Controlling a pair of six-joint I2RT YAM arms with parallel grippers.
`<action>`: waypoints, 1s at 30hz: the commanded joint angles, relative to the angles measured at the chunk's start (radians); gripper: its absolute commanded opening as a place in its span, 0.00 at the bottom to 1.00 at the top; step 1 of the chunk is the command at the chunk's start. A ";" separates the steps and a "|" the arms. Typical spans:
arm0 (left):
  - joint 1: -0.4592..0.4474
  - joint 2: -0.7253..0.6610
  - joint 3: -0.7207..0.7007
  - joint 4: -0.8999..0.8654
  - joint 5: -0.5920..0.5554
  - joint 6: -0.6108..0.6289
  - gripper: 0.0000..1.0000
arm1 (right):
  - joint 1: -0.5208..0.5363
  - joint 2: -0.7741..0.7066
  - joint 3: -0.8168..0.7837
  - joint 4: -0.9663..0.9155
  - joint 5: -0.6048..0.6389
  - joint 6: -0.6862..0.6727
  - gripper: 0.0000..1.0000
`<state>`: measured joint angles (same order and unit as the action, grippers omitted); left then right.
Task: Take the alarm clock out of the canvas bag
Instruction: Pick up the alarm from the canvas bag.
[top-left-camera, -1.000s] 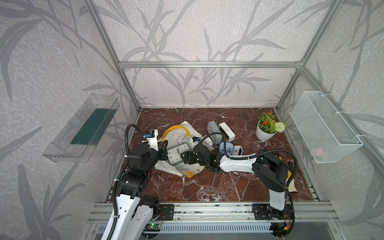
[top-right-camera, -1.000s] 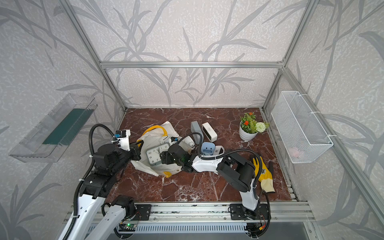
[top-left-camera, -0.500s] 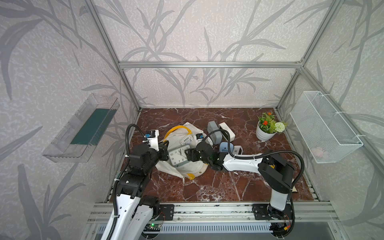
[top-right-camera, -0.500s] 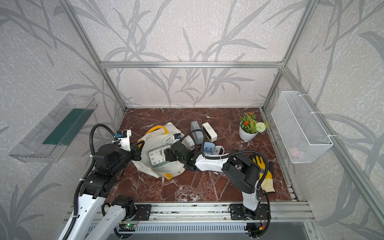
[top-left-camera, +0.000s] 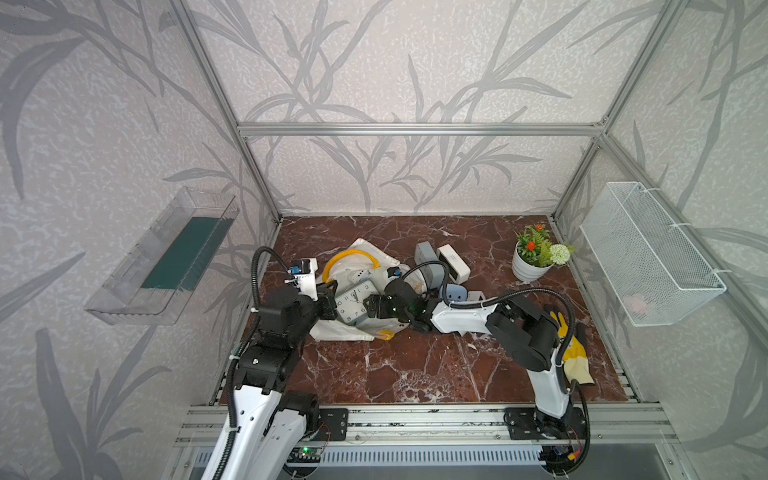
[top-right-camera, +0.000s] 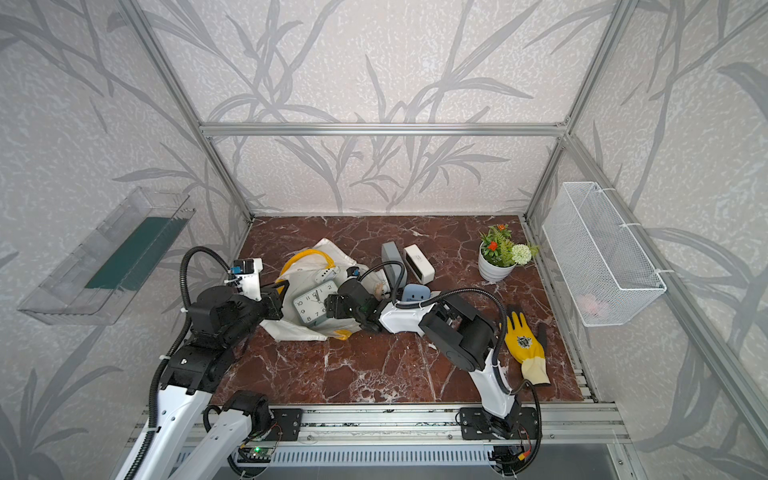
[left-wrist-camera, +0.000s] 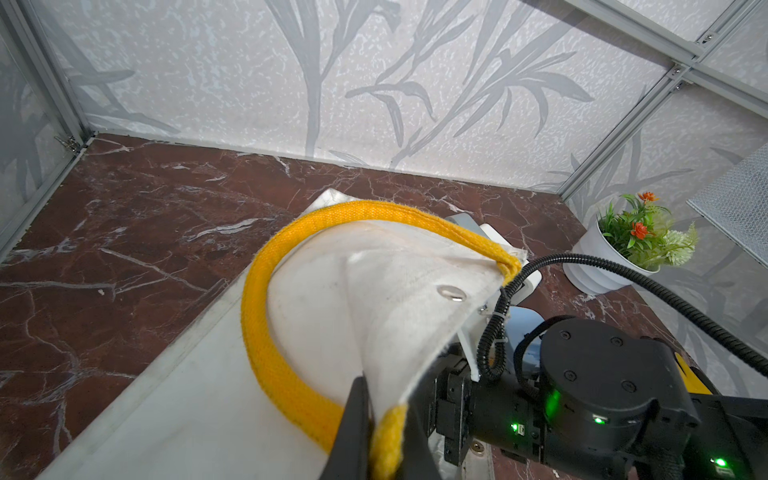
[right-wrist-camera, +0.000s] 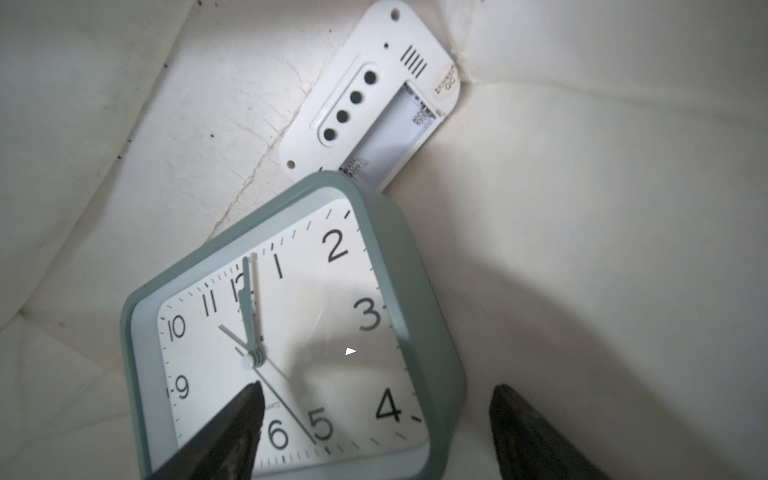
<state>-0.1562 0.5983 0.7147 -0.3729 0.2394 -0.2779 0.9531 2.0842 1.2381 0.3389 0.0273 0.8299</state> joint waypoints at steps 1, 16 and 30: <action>-0.001 -0.010 -0.001 0.133 0.048 -0.020 0.00 | -0.016 0.040 -0.004 0.092 -0.116 0.061 0.84; 0.000 -0.008 -0.016 0.136 0.034 -0.017 0.00 | 0.025 -0.025 -0.114 0.467 -0.280 0.171 0.68; 0.000 0.001 -0.017 0.124 0.064 -0.010 0.00 | 0.134 -0.114 -0.268 0.493 -0.175 0.207 0.67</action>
<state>-0.1558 0.6098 0.6907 -0.3283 0.2554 -0.2844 1.0855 2.0216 1.0016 0.8112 -0.1974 1.0237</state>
